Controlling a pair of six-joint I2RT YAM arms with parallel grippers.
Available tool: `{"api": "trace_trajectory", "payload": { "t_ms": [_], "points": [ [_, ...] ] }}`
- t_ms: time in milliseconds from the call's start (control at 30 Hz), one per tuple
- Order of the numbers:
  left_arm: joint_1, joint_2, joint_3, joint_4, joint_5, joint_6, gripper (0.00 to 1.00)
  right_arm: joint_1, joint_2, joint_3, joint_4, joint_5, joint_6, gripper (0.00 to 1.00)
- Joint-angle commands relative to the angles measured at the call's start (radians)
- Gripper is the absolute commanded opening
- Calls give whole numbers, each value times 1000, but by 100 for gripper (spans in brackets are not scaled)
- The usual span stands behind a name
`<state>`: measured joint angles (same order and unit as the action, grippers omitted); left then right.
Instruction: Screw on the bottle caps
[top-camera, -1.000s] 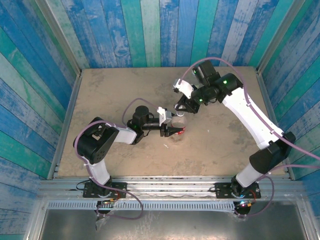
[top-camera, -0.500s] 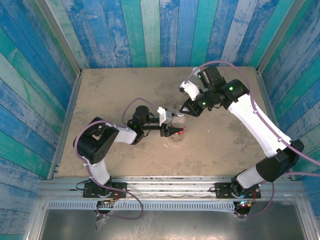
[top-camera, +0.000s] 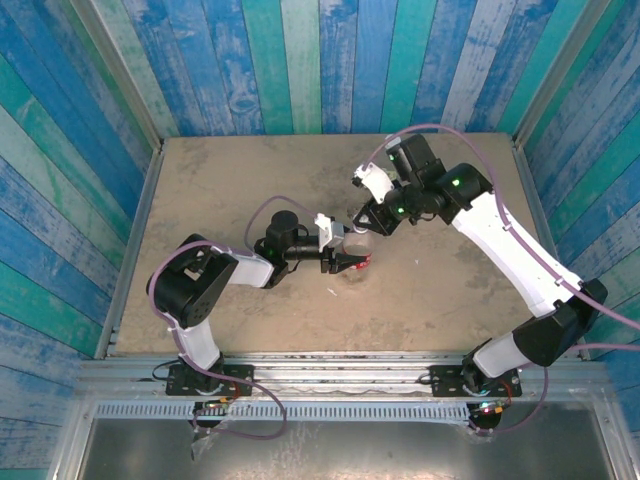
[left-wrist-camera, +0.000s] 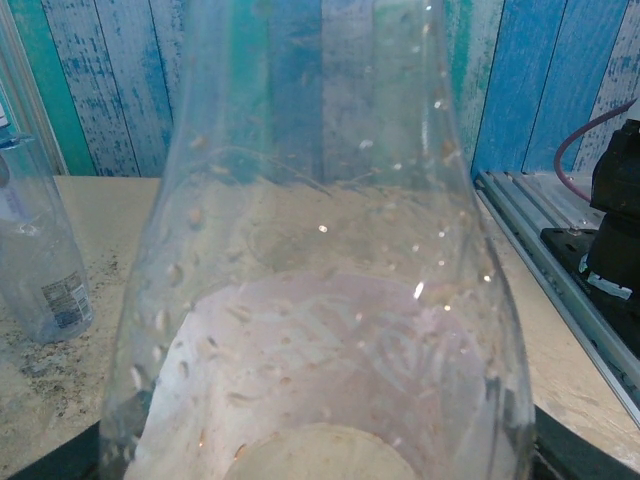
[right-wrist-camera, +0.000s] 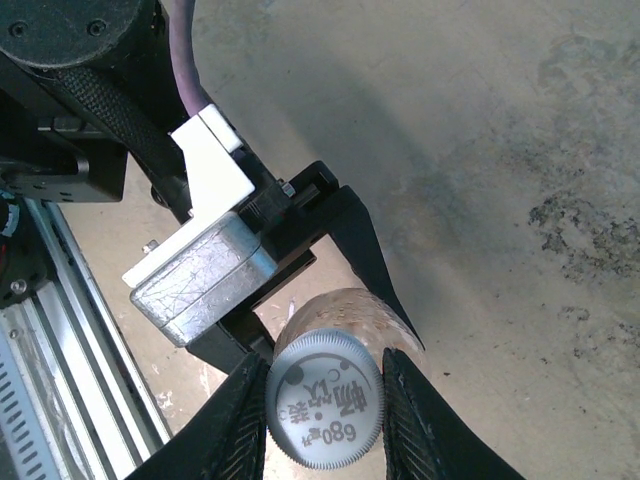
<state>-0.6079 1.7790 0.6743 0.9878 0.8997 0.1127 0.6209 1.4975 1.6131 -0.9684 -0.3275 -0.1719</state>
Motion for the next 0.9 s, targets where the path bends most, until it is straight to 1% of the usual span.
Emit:
{"api": "trace_trajectory", "payload": {
  "t_ms": [0, 233, 400, 567, 633, 867],
  "points": [
    [-9, 43, -28, -189, -9, -9, 63, 19, -2, -21, -16, -1, 14, 28],
    [-9, 41, -25, -190, -8, -10, 63, 22, -29, -36, -16, 23, 22, 30],
    [-9, 40, -25, -195, -8, -9, 63, 23, -39, -36, -15, 25, 28, 35],
    [-9, 39, -27, -199, -8, -7, 63, 26, -31, -37, -15, 27, 29, 38],
    [-9, 39, -26, -199, -8, -6, 63, 26, -29, -35, -15, 29, 31, 38],
    [-9, 38, -25, -199, -7, -6, 63, 31, -21, -28, -15, 35, 34, 33]
  ]
}}
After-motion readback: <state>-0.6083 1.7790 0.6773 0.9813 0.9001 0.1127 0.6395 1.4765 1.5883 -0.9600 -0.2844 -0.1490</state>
